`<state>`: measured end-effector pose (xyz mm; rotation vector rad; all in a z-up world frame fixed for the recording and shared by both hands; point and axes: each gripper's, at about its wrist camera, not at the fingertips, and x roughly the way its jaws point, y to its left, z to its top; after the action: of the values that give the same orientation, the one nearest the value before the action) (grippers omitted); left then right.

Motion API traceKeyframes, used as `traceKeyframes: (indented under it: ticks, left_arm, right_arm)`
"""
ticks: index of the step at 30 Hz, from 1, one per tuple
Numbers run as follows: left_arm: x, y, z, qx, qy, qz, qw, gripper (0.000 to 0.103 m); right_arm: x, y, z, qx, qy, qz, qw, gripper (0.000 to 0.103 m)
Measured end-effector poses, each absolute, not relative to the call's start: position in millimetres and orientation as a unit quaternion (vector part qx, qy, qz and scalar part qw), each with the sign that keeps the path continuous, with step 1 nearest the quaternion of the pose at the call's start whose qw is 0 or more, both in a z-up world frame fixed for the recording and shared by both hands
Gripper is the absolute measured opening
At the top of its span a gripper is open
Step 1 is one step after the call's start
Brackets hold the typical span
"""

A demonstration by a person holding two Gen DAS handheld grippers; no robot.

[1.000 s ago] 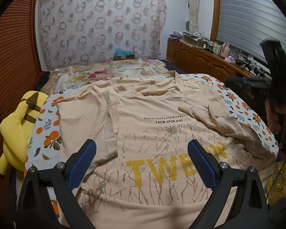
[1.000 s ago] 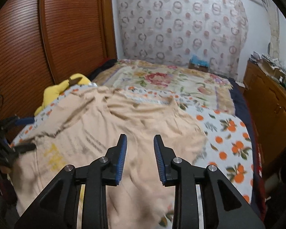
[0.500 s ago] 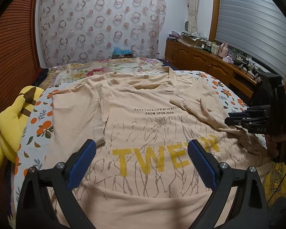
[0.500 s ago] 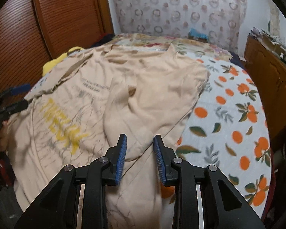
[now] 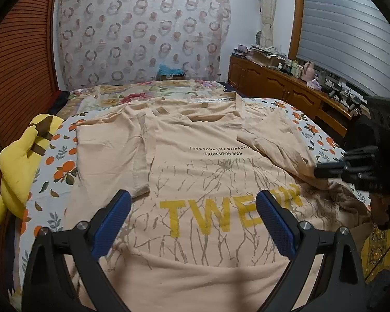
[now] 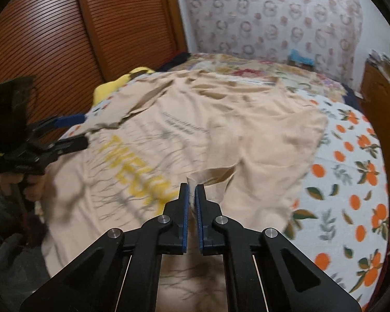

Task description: Fold small clothes

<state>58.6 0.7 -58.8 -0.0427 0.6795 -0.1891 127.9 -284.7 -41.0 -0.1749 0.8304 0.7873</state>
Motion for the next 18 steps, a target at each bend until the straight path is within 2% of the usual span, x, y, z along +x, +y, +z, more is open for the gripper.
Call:
traceKeyframes:
  ticks: [13, 15, 17, 18]
  left_arm:
    - [60, 9, -54, -0.027, 0.327, -0.086, 0.941, 0.098]
    - [60, 11, -54, -0.028, 0.327, -0.084, 0.941, 0.098]
    - [60, 12, -55, -0.029, 0.327, -0.083, 0.941, 0.098]
    - [60, 12, -55, -0.029, 0.328, -0.083, 0.941, 0.098]
  right_arm:
    - [114, -269, -44, -0.105, 0.4, 0.395, 0.82, 0.006]
    - [119, -273, -39, -0.101, 0.394, 0.391, 0.826, 0.012]
    - [126, -275, -31, -0.101, 0.384, 0.377, 0.837, 0.023]
    - [130, -276, -28, -0.104, 0.379, 0.371, 0.842, 0.023]
